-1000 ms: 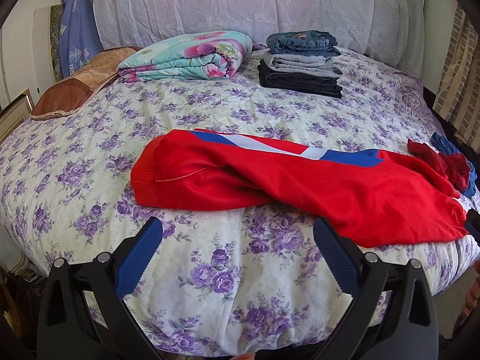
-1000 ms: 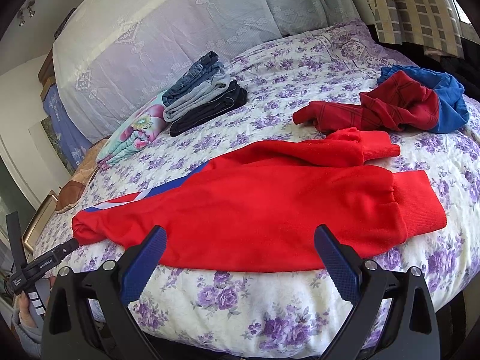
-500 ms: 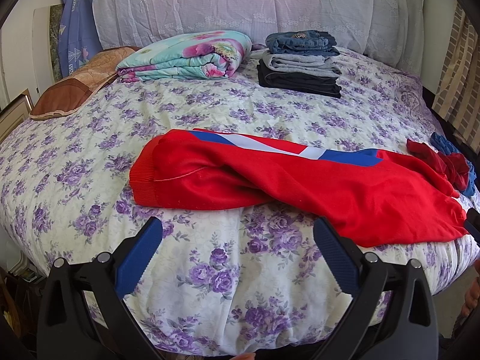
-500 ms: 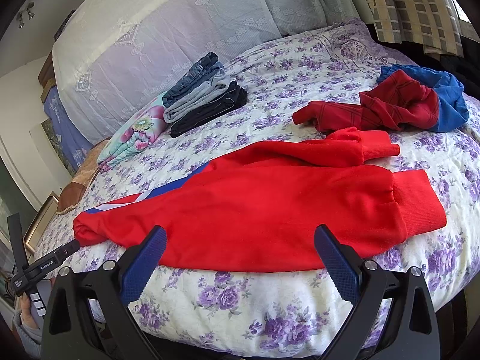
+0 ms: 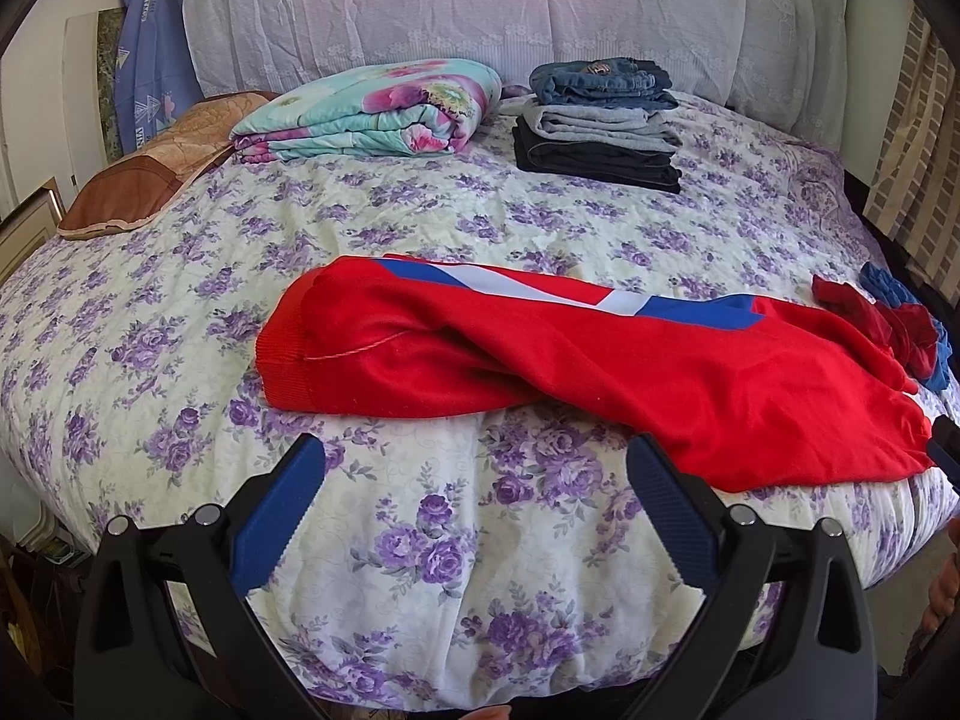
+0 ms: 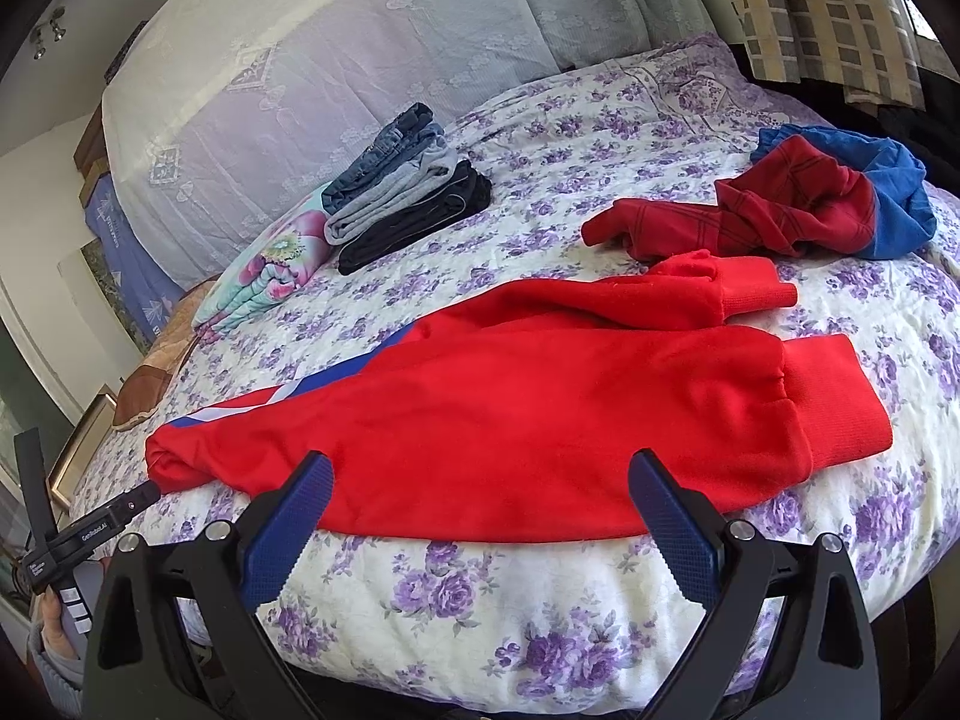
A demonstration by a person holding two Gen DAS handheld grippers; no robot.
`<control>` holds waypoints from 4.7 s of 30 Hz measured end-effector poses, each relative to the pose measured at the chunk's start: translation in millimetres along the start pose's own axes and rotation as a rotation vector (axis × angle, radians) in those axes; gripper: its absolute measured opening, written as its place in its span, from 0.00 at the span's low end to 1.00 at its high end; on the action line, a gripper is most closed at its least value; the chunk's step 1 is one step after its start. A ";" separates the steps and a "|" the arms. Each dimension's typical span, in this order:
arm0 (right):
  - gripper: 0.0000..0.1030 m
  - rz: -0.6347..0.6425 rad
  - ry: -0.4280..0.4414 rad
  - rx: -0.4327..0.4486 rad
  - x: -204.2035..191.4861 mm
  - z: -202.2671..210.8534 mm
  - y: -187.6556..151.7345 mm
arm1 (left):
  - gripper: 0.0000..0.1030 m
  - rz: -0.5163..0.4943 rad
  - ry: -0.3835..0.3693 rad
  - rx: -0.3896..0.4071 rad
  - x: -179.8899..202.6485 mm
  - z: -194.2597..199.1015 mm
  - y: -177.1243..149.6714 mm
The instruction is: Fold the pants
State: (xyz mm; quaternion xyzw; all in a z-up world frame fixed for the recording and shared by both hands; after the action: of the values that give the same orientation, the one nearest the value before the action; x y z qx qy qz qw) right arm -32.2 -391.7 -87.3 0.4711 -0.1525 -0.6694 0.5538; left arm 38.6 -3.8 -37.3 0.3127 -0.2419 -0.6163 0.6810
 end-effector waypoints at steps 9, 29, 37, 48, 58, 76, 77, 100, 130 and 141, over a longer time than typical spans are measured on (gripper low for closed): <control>0.96 0.004 0.000 0.001 -0.4 0.2 -0.1 | 0.95 0.001 0.000 -0.001 0.0 -0.2 0.1; 0.96 -0.094 -0.049 0.024 48.6 24.0 -4.9 | 0.95 0.067 -0.053 -0.045 -11.4 -15.4 -10.2; 0.96 -0.181 -0.038 0.033 74.5 41.6 -11.7 | 0.95 0.101 -0.092 -0.057 -25.5 -22.3 -11.7; 0.97 -0.479 0.160 0.112 117.8 16.7 -21.1 | 0.95 0.403 -0.430 -0.177 -51.6 -41.8 -13.4; 0.38 -0.433 0.231 0.173 114.8 -2.3 5.0 | 0.95 0.558 -0.522 -0.251 -55.3 -78.7 1.0; 0.16 -0.355 0.345 0.278 97.6 33.2 99.1 | 0.36 0.560 -0.525 -0.060 -91.7 -76.3 75.9; 0.16 -0.339 0.344 0.281 93.5 32.4 105.6 | 0.36 0.563 -0.519 -0.021 -98.4 -66.7 79.9; 0.16 -0.180 0.344 0.238 40.2 -57.6 276.0 | 0.85 0.369 -0.382 -0.140 -104.7 -125.2 85.2; 0.58 -0.181 0.056 0.015 82.2 -201.3 294.6 | 0.30 0.509 -0.254 -0.194 -140.0 -236.9 212.7; 0.69 -0.247 0.117 0.011 101.9 -100.2 208.5 | 0.66 0.575 -0.387 -0.217 -158.3 -191.0 115.6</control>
State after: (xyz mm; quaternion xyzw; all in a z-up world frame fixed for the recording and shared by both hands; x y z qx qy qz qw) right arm 178.5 -521.0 -34.1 0.5277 -0.0644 -0.7030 0.4725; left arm 235.3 182.6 -76.0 0.0353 -0.3775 -0.4694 0.7975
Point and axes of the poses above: each gripper's, at about its wrist camera, not at the fingertips, and z roughly against the way its jaws point, x to its right, y to its top, the point moved 6 cm from there along -z, roughly the way its jaws point, and after that the axes turned 8 degrees about y, right-handed, at the moved point
